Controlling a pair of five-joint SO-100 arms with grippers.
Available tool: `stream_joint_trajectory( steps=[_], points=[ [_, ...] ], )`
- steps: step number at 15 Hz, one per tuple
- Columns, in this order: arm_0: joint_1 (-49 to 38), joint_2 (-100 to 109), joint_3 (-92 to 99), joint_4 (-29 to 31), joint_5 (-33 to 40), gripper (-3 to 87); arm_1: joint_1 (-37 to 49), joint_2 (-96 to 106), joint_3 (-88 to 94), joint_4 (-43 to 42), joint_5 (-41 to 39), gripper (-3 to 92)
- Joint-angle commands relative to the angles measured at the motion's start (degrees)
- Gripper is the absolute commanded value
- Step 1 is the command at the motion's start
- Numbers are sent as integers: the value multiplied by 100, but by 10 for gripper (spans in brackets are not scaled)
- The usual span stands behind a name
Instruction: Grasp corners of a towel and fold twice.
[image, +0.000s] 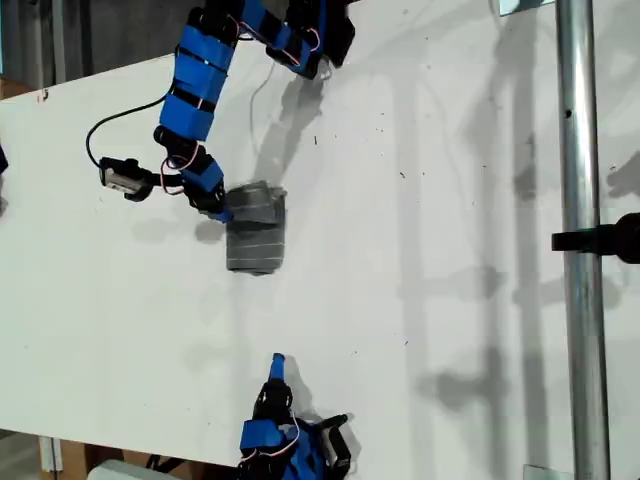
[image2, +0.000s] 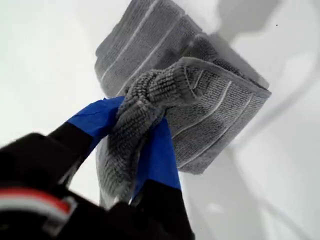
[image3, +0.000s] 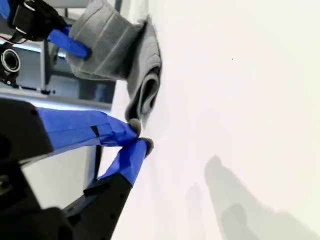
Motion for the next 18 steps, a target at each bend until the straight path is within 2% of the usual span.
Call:
stream_joint_trajectory(
  steps=[1,2,3,4,5,7,8,10,11,14,17,18],
  points=[
    [9,44,9,9,-53,16,-158,501,18,-712,-62,443],
    [0,44,9,0,-53,17,-308,1187,563,-1600,-264,443],
    [0,44,18,0,-53,17,-316,2039,1257,-2479,-325,374],
    [9,44,18,-9,-53,17,-132,2698,1714,-2716,-325,289],
    [0,44,18,-9,-62,17,70,3006,1731,-2092,-290,200],
    [-18,44,18,-18,-114,40,404,3551,2241,-1063,-281,149],
    [-70,44,9,0,-176,36,589,3946,2777,-650,-211,94],
    [-79,44,18,-88,-316,13,773,4913,3841,475,123,55],
    [-79,44,26,-132,-457,-1,659,5695,4570,580,343,-1],
    [202,44,123,-290,-1107,1,457,7321,6091,1063,923,-2],
    [422,44,141,149,-3015,-1,413,8675,6961,1608,1178,7],
    [413,44,149,624,-4324,1,404,9976,7497,2074,1239,2]
  ],
)
